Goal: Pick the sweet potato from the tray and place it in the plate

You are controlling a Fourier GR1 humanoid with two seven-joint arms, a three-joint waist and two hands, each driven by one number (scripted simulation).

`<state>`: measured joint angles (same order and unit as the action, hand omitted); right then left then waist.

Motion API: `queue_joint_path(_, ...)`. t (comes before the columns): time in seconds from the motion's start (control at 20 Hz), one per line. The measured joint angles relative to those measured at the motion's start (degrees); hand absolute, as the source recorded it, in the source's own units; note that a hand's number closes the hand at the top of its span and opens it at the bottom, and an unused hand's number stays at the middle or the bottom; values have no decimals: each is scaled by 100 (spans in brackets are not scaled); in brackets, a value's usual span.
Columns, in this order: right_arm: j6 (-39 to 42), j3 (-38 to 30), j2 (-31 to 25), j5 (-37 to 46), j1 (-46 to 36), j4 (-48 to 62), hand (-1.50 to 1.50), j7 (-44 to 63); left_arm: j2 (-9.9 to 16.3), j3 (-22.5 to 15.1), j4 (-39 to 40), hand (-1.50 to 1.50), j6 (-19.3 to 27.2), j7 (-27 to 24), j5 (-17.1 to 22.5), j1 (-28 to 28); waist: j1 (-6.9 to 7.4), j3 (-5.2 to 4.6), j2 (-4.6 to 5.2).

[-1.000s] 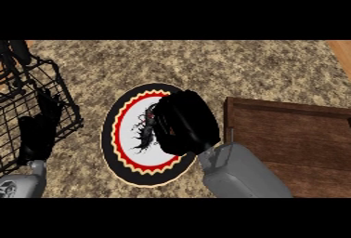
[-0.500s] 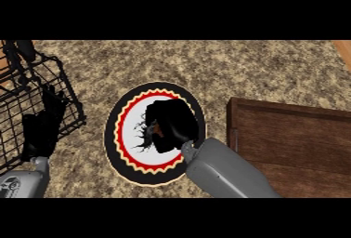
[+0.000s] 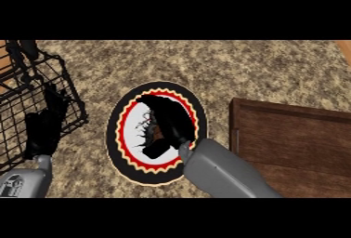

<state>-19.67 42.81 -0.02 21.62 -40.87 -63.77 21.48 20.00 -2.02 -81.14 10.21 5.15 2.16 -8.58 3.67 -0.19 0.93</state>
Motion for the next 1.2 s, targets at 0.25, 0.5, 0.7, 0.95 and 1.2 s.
queue_joint_path(0.25,-676,-394,2,-699,37,-175,-150,-432,39,88,-13,0,-47,-93,28,132,-125,9,-38)
queue_joint_path(0.5,-1004,-963,-99,-1100,281,-386,-150,-738,79,182,-102,0,-19,-79,24,323,-298,14,-83)
queue_joint_path(0.7,-874,-1473,-483,-1469,563,-677,-150,-1018,60,244,-187,0,34,-15,27,413,-376,7,-97)
queue_joint_path(0.95,-322,-2007,-1090,-1982,921,-878,-150,-1450,43,285,-215,0,58,-5,-5,461,-420,17,-100)
queue_joint_path(1.2,331,-2399,-1662,-2369,1346,-906,-150,-2021,46,322,-231,0,-30,6,36,457,-412,8,-96)
